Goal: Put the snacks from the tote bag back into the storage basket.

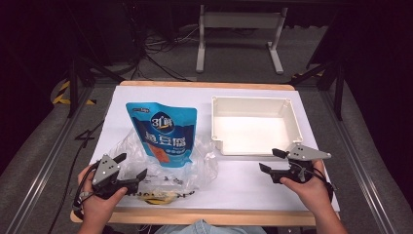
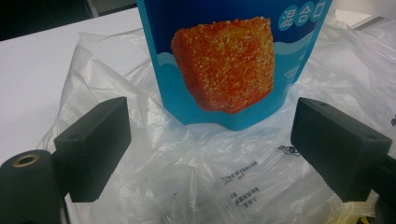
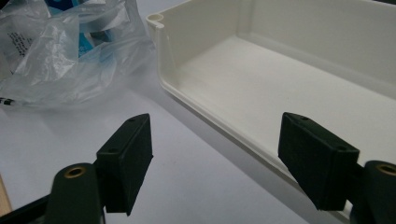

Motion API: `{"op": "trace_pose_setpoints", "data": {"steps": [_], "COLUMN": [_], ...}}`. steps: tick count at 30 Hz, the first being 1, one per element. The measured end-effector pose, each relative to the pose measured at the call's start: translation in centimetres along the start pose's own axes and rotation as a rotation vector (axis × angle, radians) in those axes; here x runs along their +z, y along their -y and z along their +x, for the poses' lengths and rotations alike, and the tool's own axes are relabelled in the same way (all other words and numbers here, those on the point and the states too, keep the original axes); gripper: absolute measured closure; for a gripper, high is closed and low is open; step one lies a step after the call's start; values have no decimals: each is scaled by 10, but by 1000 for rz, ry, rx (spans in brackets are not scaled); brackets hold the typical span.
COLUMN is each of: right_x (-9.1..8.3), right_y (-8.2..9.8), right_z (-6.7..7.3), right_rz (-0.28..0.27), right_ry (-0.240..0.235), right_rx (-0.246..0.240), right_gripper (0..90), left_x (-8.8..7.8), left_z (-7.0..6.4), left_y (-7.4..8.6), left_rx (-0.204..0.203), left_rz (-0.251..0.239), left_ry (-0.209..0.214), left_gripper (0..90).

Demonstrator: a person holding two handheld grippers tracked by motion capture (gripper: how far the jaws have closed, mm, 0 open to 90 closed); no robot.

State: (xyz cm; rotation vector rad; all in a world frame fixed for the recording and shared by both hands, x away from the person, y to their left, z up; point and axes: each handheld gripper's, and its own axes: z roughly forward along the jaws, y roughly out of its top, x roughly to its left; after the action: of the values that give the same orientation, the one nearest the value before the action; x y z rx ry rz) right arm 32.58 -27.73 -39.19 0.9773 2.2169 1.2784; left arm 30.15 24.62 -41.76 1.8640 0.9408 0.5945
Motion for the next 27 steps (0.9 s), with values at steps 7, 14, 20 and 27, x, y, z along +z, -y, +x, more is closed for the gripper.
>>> {"op": "trace_pose_setpoints", "data": {"steps": [7,14,20,27], "right_x": [-2,0,1,7], "right_y": [-11,-23,-35,-46], "right_z": [3,6,9,14], "right_rz": [-19,-27,-36,-60], "right_ry": [-11,-46,-56,-98], "right_rx": [-20,-39,-62,-65], "right_gripper": [261,258,256,254], "left_x": [1,2,1,1], "left_z": [-1,-1,-1,-1], "left_y": [0,0,0,0], "left_rx": [4,19,17,15], "left_rz": [5,14,13,16], "left_ry": [-4,-4,-1,1], "left_gripper": [131,131,131,131]}}
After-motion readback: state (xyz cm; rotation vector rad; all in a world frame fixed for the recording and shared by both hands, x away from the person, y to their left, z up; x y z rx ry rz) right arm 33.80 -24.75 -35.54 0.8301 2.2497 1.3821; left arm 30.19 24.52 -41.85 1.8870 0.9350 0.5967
